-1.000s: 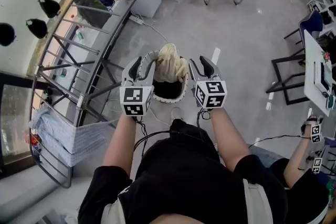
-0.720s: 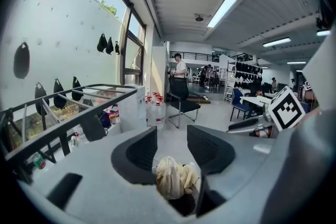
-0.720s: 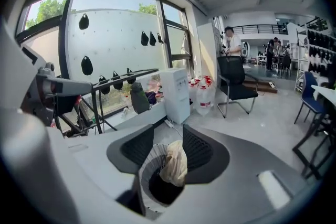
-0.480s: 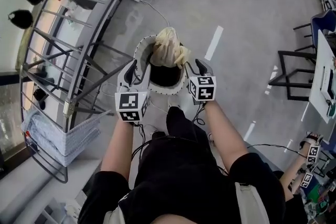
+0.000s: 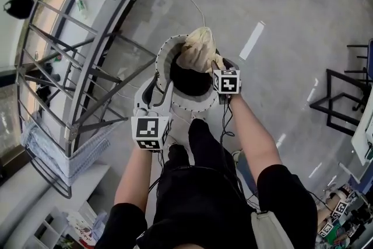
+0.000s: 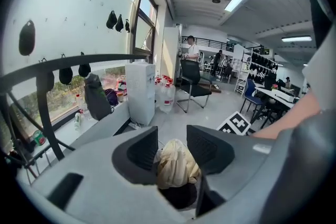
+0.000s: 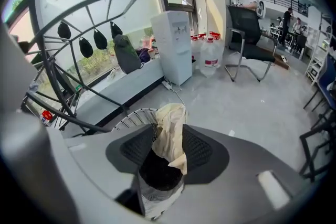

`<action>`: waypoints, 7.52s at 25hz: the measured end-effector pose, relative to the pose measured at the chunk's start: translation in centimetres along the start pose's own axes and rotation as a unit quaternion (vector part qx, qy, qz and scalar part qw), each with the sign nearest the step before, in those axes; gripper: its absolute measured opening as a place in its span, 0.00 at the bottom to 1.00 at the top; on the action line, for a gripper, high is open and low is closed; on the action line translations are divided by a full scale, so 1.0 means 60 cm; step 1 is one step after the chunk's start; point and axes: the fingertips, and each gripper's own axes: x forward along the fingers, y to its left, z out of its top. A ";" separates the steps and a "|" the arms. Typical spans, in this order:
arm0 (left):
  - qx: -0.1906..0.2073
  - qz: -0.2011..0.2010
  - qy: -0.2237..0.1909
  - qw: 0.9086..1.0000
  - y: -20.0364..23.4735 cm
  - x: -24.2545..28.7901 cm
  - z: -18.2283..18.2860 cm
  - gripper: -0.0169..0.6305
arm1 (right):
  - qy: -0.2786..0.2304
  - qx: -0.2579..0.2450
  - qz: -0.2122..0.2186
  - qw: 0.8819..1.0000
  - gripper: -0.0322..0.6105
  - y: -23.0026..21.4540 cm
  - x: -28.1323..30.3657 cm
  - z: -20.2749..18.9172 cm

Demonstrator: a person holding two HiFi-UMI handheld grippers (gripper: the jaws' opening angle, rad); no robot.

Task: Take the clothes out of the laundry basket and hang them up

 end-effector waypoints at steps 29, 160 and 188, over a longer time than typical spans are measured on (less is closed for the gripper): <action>-0.048 0.061 0.068 0.995 0.073 0.034 -0.148 0.29 | 0.153 -0.079 0.010 0.985 0.12 -0.072 0.272 -0.039; 0.045 0.436 -0.270 0.857 0.880 -0.871 0.365 0.05 | -0.369 -0.652 0.326 0.577 0.11 1.355 -0.481 0.814; -0.069 0.336 -0.074 0.936 1.091 -0.578 0.106 0.05 | -0.138 -0.685 0.264 0.665 0.11 1.380 -0.023 0.710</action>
